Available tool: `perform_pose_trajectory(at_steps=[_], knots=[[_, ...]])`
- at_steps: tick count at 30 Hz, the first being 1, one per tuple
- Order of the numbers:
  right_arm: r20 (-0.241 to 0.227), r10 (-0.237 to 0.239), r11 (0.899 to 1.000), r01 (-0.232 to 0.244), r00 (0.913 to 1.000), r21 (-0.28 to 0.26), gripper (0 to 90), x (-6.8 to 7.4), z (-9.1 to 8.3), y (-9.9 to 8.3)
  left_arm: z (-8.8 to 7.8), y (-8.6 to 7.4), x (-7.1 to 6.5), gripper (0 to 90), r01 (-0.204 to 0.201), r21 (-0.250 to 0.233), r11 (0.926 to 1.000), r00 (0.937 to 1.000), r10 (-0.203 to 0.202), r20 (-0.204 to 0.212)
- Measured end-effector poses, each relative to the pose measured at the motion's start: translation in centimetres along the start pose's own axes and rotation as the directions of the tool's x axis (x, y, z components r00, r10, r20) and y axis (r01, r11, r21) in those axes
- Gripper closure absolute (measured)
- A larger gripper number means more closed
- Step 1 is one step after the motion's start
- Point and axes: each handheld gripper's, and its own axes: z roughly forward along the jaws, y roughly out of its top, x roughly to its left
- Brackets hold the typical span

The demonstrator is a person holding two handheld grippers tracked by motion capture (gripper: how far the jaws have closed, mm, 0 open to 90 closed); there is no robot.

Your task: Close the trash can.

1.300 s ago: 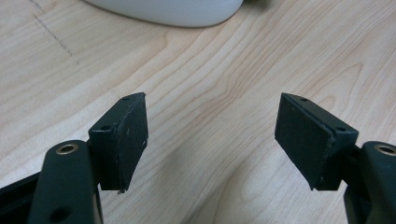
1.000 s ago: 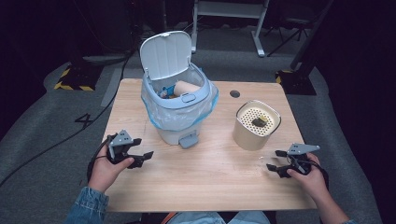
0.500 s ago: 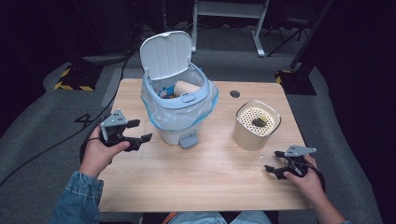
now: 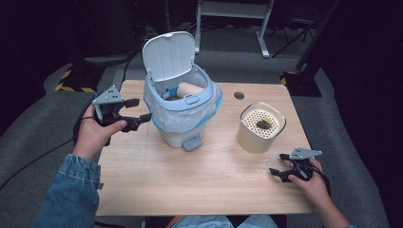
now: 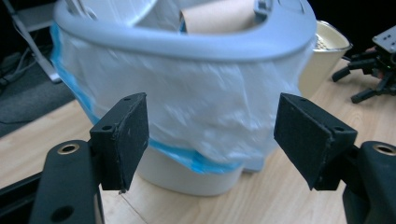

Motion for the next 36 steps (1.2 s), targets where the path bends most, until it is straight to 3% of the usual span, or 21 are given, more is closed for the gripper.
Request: perform_pose_trajectory(at_steps=[5,7,9,14,19,29,36], knots=[[-0.002,0.001,1.0,-0.001,1.0,0.0,17.5,0.0,0.0,0.0,-0.2,2.1,1.0,27.0,-0.024,-0.004,0.9997,0.9993,0.024,-0.028],[-0.001,0.0,1.0,0.0,1.0,0.0,17.5,0.0,0.0,0.0,-0.2,2.7,1.5,27.1,-0.024,-0.029,0.9993,0.999,0.023,-0.038],[-0.001,0.0,1.0,0.0,1.0,0.0,17.6,0.0,0.0,0.0,-0.1,3.1,2.2,27.8,0.002,-0.064,0.998,0.9992,-0.004,-0.039],[-0.001,0.0,1.0,0.0,1.0,0.0,17.5,0.0,0.0,0.0,0.8,3.9,3.6,27.8,0.003,-0.05,0.9987,0.9963,-0.007,-0.086],[-0.002,0.0,1.0,0.0,1.0,0.0,17.6,0.0,0.0,0.0,1.8,4.9,4.7,27.8,0.03,-0.075,0.9967,0.9954,-0.037,-0.089],[-0.002,0.0,1.0,0.0,1.0,-0.001,17.6,0.0,0.0,0.0,3.4,7.6,5.3,28.2,0.033,-0.074,0.9967,0.9919,-0.042,-0.12],[-0.003,-0.002,1.0,0.002,1.0,0.0,17.6,0.0,0.0,0.0,4.0,8.7,4.7,26.6,-0.018,-0.063,0.9978,0.9916,0.01,-0.129]])
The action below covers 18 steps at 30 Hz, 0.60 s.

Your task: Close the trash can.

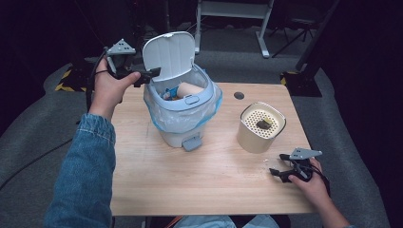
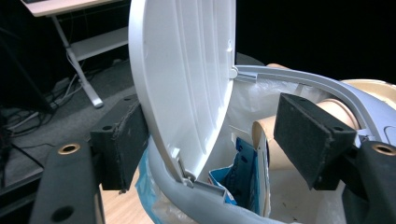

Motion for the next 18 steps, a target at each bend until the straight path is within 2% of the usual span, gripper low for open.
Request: perform_pose_trajectory(at_steps=[3,6,11,15,18], knots=[[0.0,0.0,1.0,0.0,1.0,0.0,17.6,0.0,0.0,0.0,-0.1,0.1,-0.1,26.9,0.013,-0.006,0.9999,0.9999,-0.013,0.008],[0.0,0.0,1.0,0.0,1.0,0.0,17.6,0.0,0.0,0.0,-0.3,0.1,-0.2,27.5,0.019,-0.009,0.9998,0.9993,-0.018,0.033],[0.0,0.0,1.0,0.0,1.0,0.0,17.6,0.0,0.0,0.0,-0.8,0.3,-1.4,27.8,-0.033,0.012,0.9994,0.9972,0.032,0.067],[0.0,0.0,1.0,0.0,1.0,0.0,17.6,0.0,0.0,0.0,-1.1,0.4,-2.5,29.9,-0.041,-0.023,0.9989,0.9921,0.043,0.118],[0.0,0.0,1.0,0.0,1.0,0.0,17.6,0.0,0.0,0.0,-1.1,0.4,-3.4,30.3,-0.055,-0.028,0.9981,0.9881,0.058,0.142]])
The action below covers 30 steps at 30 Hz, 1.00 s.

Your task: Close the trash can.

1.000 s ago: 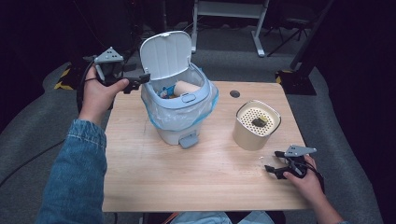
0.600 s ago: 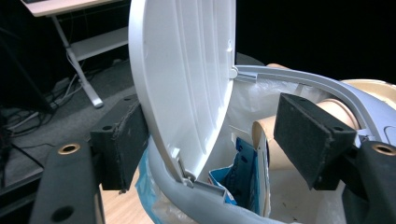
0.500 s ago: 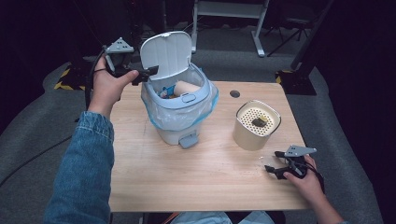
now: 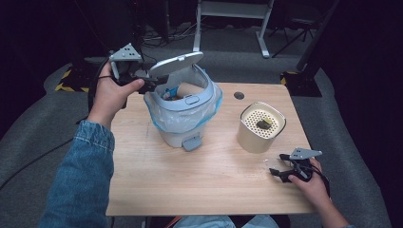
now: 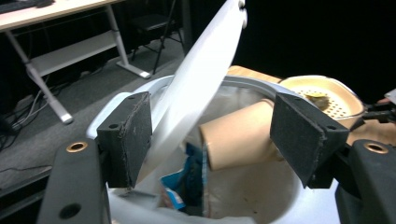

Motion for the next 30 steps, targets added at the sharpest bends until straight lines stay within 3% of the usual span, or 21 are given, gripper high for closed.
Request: perform_pose_trajectory(at_steps=[10,17,25,30], knots=[[0.0,0.0,1.0,0.0,1.0,0.0,17.6,0.0,0.0,0.0,1.6,-0.6,-2.0,31.4,-0.003,0.036,0.9994,0.996,0.0,0.089],[-0.001,0.001,1.0,-0.001,1.0,0.0,17.4,0.0,0.0,0.0,2.9,-1.3,-2.4,35.9,0.025,0.066,0.9975,0.9887,-0.035,0.146],[-0.001,-0.001,1.0,0.001,1.0,0.0,17.4,0.0,0.0,0.0,4.3,-1.5,-2.5,47.7,0.05,0.1,0.9937,0.9846,-0.066,0.162],[-0.001,-0.001,1.0,0.001,1.0,0.0,17.4,0.0,0.0,0.0,4.8,-1.2,-2.6,59.3,0.06,0.1,0.9932,0.9877,-0.073,0.138]])
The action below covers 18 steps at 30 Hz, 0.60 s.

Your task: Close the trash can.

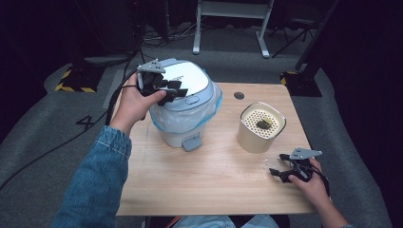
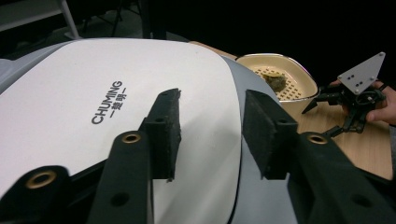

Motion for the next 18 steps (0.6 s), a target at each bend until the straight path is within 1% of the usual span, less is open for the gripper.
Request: perform_pose_trajectory(at_steps=[2,5,7,9,10,12,13,14,15,18], knots=[[-0.002,-0.003,1.0,0.003,1.0,0.001,17.3,0.0,0.0,0.0,0.2,0.3,-0.2,65.0,-0.031,0.018,0.9994,0.9988,0.032,-0.038],[-0.006,-0.004,1.0,0.004,1.0,0.001,17.3,0.0,0.0,0.0,0.4,0.5,-0.6,70.4,-0.034,0.033,0.9989,0.9976,0.035,-0.059],[-0.005,-0.005,1.0,0.005,1.0,0.001,17.3,0.0,0.0,0.0,0.6,0.5,-0.7,72.3,-0.014,0.027,0.9995,0.9986,0.016,-0.051],[-0.005,-0.004,1.0,0.004,1.0,0.001,17.3,0.0,0.0,0.0,0.8,0.5,-0.7,75.6,-0.009,0.024,0.9997,0.999,0.01,-0.044],[-0.006,-0.005,1.0,0.005,1.0,0.001,17.3,0.0,0.0,0.0,1.0,0.5,-0.8,76.1,-0.017,0.017,0.9997,0.9986,0.018,-0.05],[-0.005,-0.005,1.0,0.005,1.0,0.001,17.3,0.0,0.0,0.0,1.0,0.5,-0.8,77.5,-0.013,0.019,0.9997,0.9983,0.014,-0.056],[-0.005,-0.004,1.0,0.004,1.0,0.001,17.3,0.1,0.0,0.0,1.0,0.5,-0.8,78.1,-0.009,0.019,0.9998,0.9986,0.01,-0.052],[-0.006,-0.004,1.0,0.004,1.0,0.001,17.3,0.0,0.0,0.0,1.0,0.5,-0.8,78.3,-0.003,0.067,0.9978,0.9983,0.007,-0.057],[-0.005,-0.005,1.0,0.005,1.0,0.001,17.3,0.0,0.0,0.0,1.2,0.3,-0.8,80.7,-0.001,0.031,0.9995,0.9985,0.002,-0.055],[-0.007,-0.006,1.0,0.006,1.0,0.002,17.1,0.0,0.0,0.0,1.3,0.2,-0.9,80.8,-0.014,0.019,0.9997,0.9986,0.015,-0.05]])
